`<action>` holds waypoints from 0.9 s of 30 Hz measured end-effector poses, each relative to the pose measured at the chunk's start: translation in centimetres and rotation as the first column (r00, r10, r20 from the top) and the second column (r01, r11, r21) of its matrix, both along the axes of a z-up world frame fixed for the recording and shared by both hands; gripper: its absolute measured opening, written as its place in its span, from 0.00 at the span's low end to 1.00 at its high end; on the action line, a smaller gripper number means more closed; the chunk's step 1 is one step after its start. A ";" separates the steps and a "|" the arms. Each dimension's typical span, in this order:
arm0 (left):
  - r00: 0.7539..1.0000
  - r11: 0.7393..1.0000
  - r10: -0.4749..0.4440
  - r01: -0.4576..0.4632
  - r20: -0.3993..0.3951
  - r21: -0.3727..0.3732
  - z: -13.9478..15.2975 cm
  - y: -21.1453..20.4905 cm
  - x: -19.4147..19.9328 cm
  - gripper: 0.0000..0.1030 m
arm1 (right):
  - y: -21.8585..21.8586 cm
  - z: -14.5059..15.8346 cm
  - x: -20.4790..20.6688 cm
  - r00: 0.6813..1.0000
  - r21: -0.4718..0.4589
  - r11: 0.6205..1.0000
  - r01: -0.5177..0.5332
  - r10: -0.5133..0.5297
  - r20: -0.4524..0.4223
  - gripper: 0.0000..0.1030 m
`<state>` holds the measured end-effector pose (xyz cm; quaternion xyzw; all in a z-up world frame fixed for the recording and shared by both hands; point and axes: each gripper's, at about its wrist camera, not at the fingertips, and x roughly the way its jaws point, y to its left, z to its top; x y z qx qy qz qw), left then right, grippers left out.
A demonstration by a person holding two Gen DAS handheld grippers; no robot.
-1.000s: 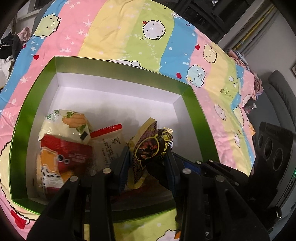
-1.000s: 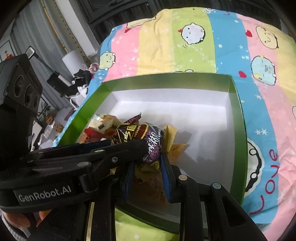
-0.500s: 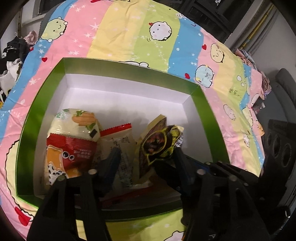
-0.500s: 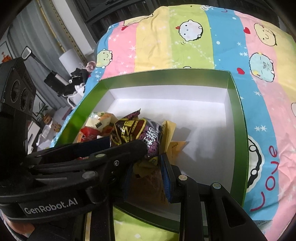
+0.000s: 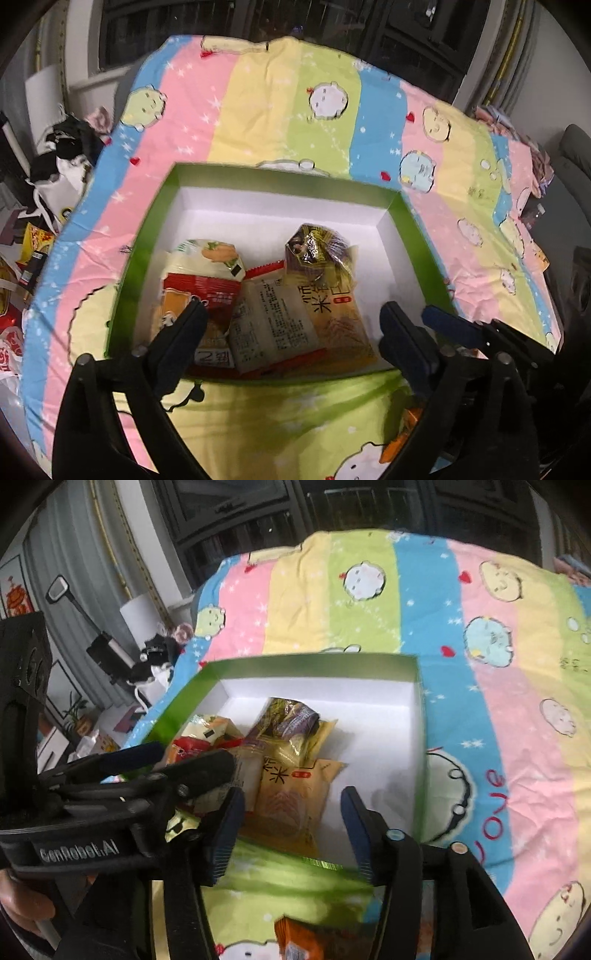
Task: Organize snacks
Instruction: 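Withdraw both grippers and approach the orange snack bag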
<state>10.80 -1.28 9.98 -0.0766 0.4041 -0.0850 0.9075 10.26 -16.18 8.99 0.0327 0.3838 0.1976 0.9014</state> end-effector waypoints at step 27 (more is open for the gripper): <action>1.000 0.998 0.017 -0.017 0.000 -0.057 0.1 0.4 -12.0 0.99 | -8.0 -0.5 -13.2 0.995 0.040 0.995 0.095 -0.096 0.015 0.68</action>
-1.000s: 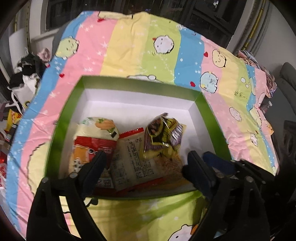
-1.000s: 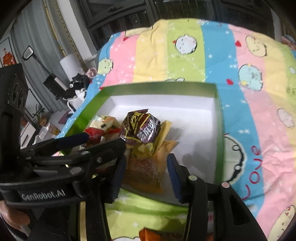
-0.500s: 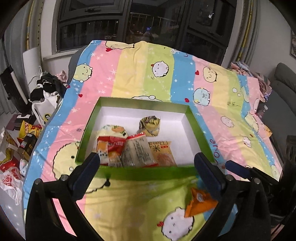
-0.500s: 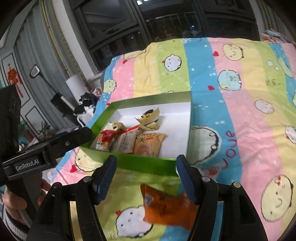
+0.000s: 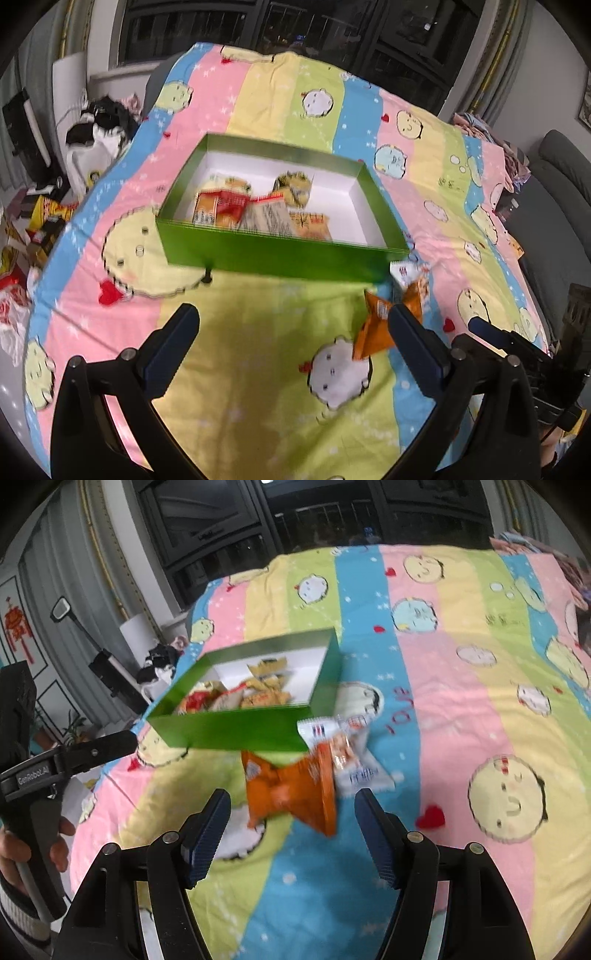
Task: Organize snacks
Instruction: 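Withdraw both grippers and approach the orange snack bag, then grasp the orange bag between both grippers and lift it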
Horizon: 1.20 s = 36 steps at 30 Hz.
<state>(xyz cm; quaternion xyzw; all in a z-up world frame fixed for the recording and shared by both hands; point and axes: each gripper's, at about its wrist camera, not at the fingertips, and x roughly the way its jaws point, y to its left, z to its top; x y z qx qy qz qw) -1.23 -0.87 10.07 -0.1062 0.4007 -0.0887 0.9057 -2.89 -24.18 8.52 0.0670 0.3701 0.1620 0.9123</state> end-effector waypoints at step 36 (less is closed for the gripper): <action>0.971 0.972 -0.165 0.130 -0.176 -0.197 -5.5 -6.4 5.5 0.97 | 0.5 -6.1 3.8 0.992 0.040 0.998 -0.041 0.046 -0.118 0.62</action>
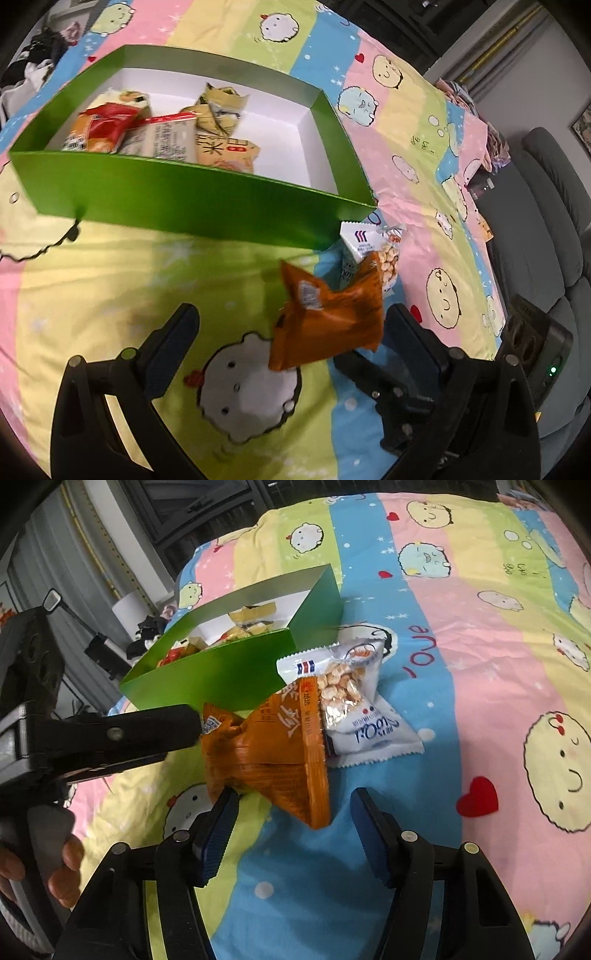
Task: Organize snacks
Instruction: 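Grasp the orange bag between both grippers and lift it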
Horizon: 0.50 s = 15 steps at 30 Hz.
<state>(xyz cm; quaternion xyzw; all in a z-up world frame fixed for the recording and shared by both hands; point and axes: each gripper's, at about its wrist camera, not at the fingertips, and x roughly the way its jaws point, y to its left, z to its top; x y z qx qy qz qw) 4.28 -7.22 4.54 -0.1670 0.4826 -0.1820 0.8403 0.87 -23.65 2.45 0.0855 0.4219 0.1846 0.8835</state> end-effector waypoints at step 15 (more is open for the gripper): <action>0.998 0.996 -0.056 0.054 -0.022 -0.074 0.0 -0.5 1.3 0.58 | 1.0 -0.1 1.4 0.999 -0.034 0.998 -0.049 0.049 -0.005 0.28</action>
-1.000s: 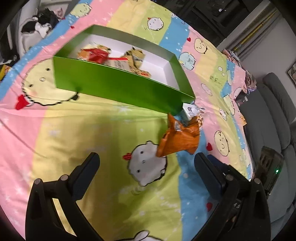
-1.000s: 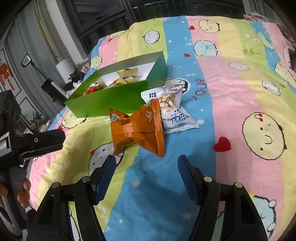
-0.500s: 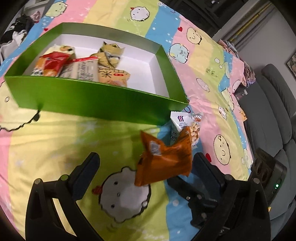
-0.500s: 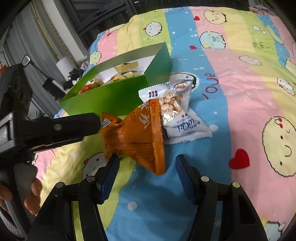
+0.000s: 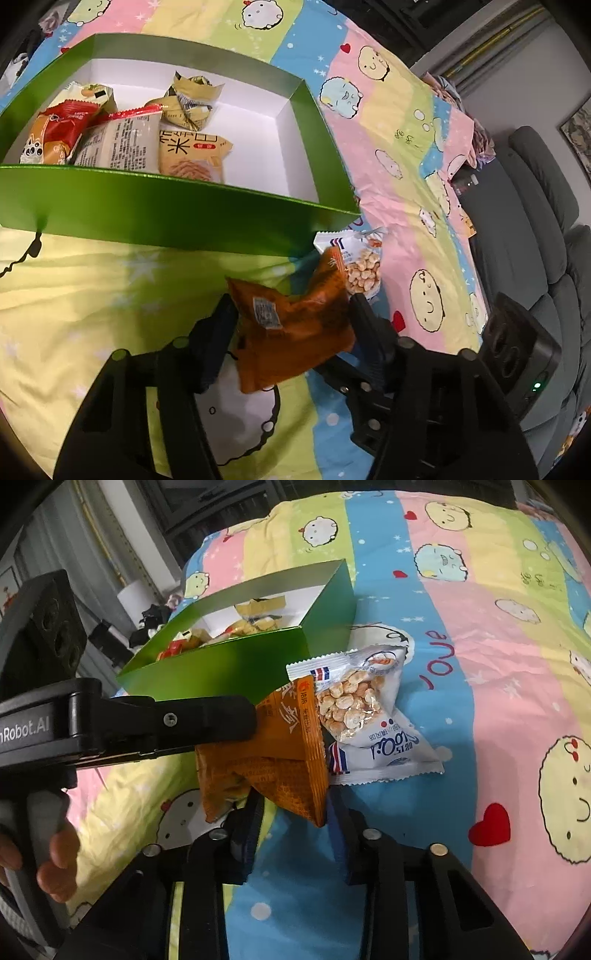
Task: Organize snacks
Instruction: 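Grasp the orange bag between both grippers and lift it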
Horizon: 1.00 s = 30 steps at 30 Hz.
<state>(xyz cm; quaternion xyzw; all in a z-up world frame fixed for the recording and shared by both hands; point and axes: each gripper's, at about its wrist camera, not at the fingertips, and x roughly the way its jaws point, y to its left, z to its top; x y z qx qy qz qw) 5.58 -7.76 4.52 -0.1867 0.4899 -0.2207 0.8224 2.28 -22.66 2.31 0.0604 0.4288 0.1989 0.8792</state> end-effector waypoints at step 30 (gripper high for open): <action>0.994 0.999 0.019 -0.024 0.110 0.041 2.4 3.1 -5.9 0.52 | 3.0 0.7 -4.0 0.992 0.055 0.991 -0.120 0.118 0.045 0.17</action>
